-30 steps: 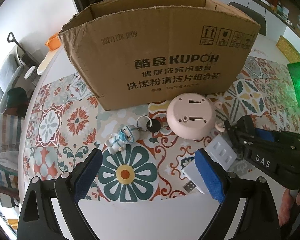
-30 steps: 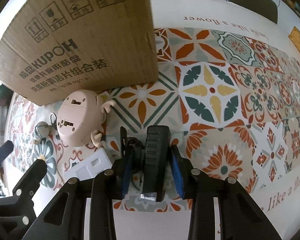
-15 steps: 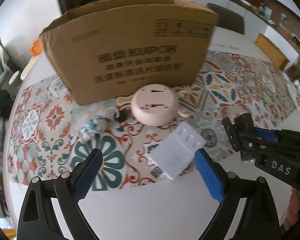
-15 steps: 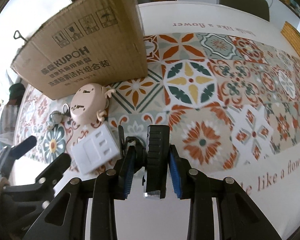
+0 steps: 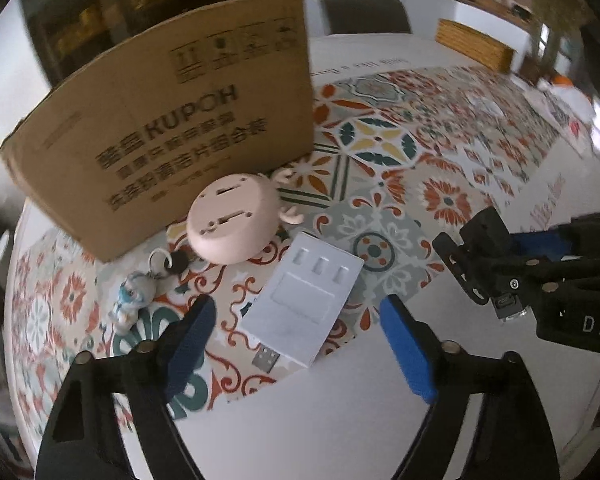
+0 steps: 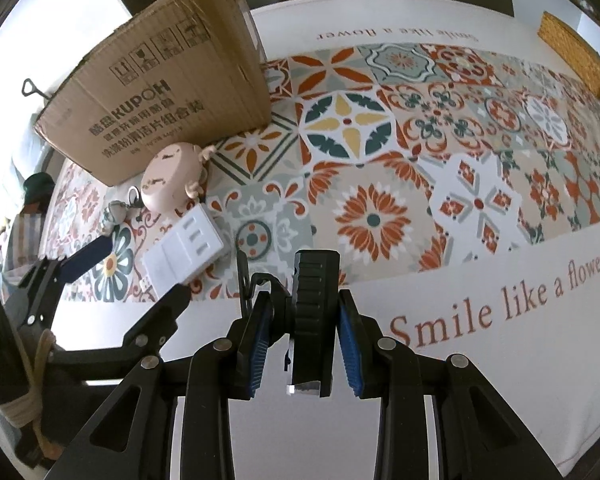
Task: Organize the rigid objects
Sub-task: 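Grasp the white square charger with the left gripper while the right holds the black device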
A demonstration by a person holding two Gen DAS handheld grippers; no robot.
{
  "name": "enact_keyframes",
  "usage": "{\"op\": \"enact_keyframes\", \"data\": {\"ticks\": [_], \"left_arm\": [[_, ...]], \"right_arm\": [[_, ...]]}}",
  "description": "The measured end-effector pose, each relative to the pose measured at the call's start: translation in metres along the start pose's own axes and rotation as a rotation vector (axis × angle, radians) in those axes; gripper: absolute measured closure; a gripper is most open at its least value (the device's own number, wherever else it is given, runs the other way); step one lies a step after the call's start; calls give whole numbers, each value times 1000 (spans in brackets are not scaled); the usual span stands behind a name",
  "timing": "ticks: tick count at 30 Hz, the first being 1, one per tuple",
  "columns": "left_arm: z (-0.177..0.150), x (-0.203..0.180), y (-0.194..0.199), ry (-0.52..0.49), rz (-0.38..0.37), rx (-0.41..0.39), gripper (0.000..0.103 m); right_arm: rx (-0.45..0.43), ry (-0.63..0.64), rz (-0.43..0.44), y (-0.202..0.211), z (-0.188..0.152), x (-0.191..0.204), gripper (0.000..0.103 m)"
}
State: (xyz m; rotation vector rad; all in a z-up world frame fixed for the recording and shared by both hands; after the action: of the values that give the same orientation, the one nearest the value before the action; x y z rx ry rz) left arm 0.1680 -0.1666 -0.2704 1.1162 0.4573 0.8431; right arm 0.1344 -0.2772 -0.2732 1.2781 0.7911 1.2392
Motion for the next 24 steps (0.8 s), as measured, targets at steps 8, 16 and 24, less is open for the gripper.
{"op": "enact_keyframes", "data": {"ticks": [8,16,24], "left_arm": [[0,-9,-16,-170,28,-9,29],[7,-2,-28,-132,-53,2,44],[8,-3,-33,-96,-109,12,52]], "right_arm": [[38,-6,-11,-14,-3,4,70],[41,-6,-14,-19,3,8,70],[55,-8,-17,-26,5,9,70]]}}
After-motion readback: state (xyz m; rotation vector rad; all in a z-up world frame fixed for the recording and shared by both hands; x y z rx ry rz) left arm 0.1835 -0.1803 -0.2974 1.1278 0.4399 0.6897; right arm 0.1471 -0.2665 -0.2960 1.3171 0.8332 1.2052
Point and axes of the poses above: each gripper's, at about its wrist camera, not at the fingertips, and y roughly against the way its jaws point, x to its left, z to its top, the point moved 5 cm from there along -y, roughly the way its jaws point, and after that the axes turned 8 degrees about x, right-handed, at the moved point
